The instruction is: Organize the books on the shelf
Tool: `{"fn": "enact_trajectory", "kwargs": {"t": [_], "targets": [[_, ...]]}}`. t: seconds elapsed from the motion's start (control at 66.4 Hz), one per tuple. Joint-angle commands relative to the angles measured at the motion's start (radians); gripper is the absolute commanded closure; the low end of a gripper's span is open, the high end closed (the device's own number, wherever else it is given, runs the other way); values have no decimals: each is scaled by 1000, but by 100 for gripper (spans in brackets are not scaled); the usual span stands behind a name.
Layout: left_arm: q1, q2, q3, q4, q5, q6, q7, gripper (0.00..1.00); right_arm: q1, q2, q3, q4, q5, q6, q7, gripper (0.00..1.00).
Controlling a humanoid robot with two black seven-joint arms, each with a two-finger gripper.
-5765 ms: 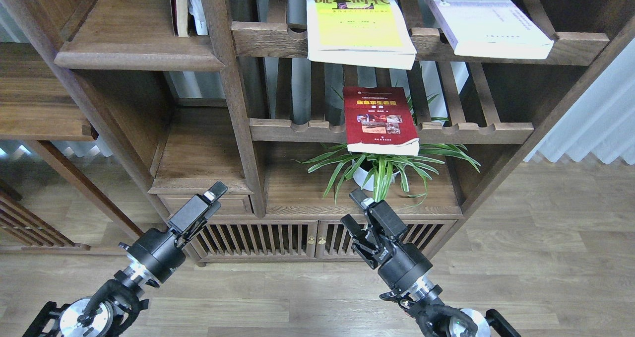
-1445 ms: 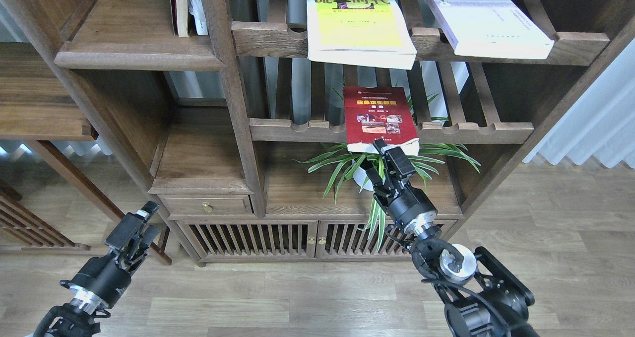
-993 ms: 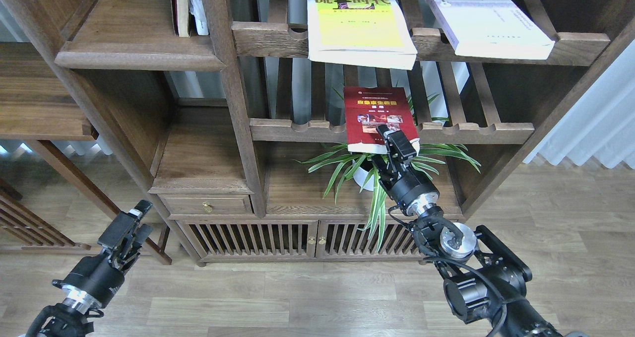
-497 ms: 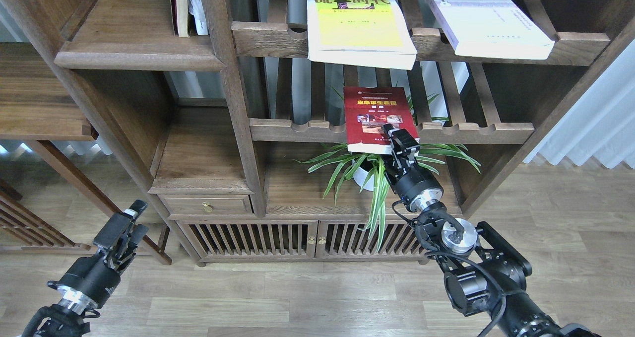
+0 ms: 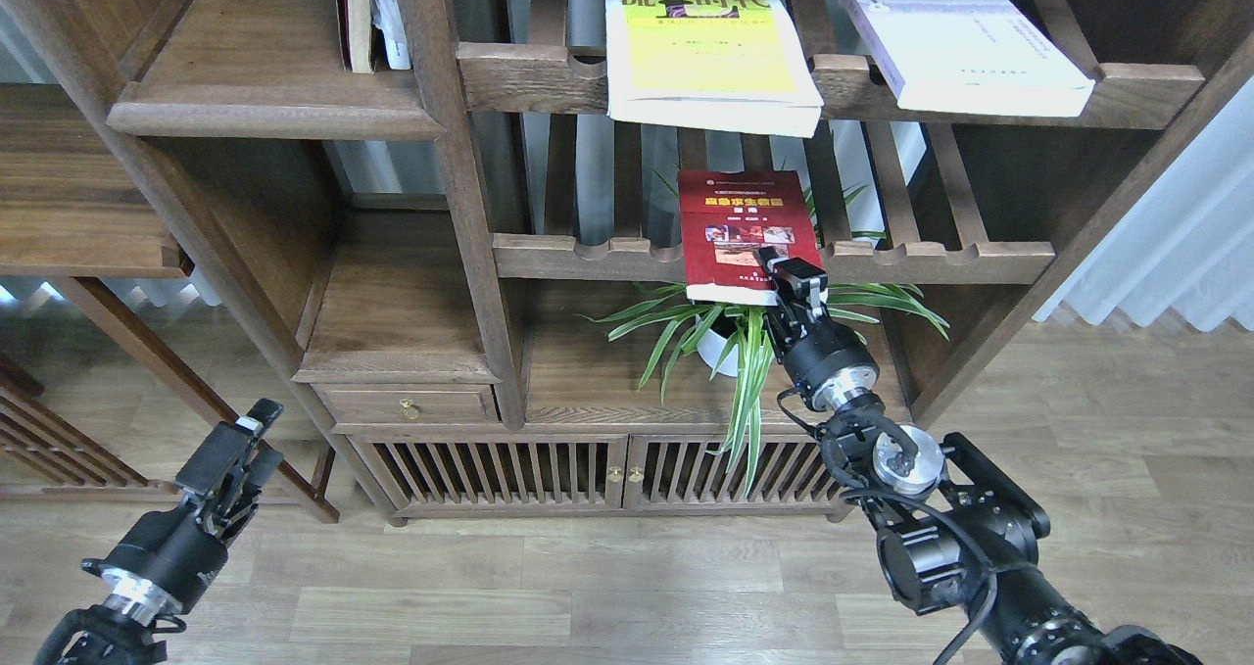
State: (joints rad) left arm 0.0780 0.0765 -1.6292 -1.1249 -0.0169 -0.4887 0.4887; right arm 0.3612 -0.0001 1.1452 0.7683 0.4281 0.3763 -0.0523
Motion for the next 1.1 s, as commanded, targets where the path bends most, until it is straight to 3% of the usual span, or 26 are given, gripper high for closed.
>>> {"fn": "enact_trajectory", "kwargs": {"t": [0.0,0.226,0.527,0.738,0.918,1.084], "targets": [[0,0,0,7,-8,0,0,0,-5,0,-35,5,1,56,-3,95],[-1,2,-1,20,-28,0,0,0,-88,0,-44,118,4,112,-8,95],[-1,52,2,69,-43,0,0,0,-453,0,-70,454,-40,112,-20,96],[-4,89,32,74,-61,0,0,0,-556,0,-133,465,-86,112,-47,96],[-15,196,167,65,-273,0,0,0,-576,0,-157,460,-121,112,-69,96],[-33,380,397,40,-681,0,0,6,-576,0,-205,457,-132,112,-89,96]]}}
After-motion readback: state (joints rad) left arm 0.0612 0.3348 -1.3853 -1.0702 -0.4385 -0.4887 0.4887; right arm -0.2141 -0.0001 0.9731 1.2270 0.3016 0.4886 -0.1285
